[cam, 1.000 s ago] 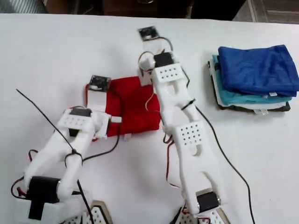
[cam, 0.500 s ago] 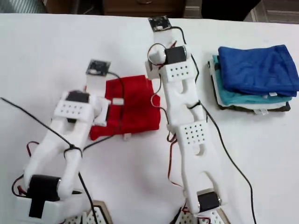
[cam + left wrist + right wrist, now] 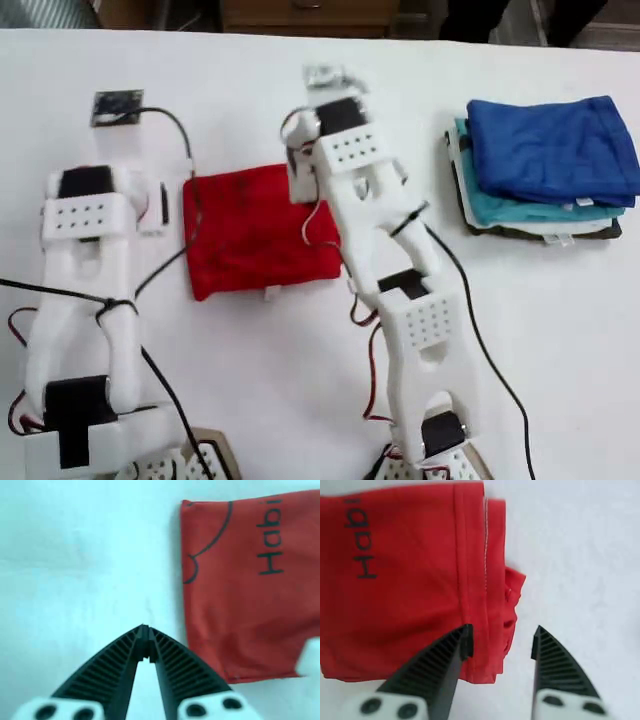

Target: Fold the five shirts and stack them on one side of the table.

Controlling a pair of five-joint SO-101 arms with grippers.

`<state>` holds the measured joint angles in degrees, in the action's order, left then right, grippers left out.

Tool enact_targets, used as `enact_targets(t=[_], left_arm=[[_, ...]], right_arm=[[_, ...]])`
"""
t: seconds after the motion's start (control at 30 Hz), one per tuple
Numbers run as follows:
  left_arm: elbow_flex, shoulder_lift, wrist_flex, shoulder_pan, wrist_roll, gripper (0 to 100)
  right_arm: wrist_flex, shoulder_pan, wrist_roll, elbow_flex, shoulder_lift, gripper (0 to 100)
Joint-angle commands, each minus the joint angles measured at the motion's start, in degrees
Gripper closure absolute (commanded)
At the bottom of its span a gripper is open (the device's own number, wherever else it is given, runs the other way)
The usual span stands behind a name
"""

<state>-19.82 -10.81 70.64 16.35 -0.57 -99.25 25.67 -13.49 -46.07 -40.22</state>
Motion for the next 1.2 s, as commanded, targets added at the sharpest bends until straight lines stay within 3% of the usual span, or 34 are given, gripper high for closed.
enact_targets(t=[0.0,0.13,0.27,0.73,0.97,1.07,1.17], left_arm=[[2.2,-0.3,0.4,0.9,0.7,97],[-0.1,-0.3,-0.2,0.8,0.7,97],[-3.8,-0.3,-2.4,0.9,0.8,97],[-6.5,-0.3,-4.5,0.9,0.8,97],[-6.5,-0.4,-4.4,0.9,0.6,97],[-6.5,-0.4,-4.4,0.9,0.4,97],[-6.5,-0.4,-4.5,0.9,0.4,97]], right_arm=[[2.7,0.0,-0.8,1.9,4.1,80.0],[7.6,-0.4,-0.8,1.9,1.0,78.9],[10.7,-0.2,-1.1,1.9,-2.9,70.8],[11.3,0.5,-0.7,0.8,-13.1,72.2],[5.4,1.1,-0.6,-8.6,-21.1,72.2],[0.5,2.2,2.8,-13.5,-24.4,73.1],[-1.9,3.6,9.0,-15.5,-26.6,83.8]])
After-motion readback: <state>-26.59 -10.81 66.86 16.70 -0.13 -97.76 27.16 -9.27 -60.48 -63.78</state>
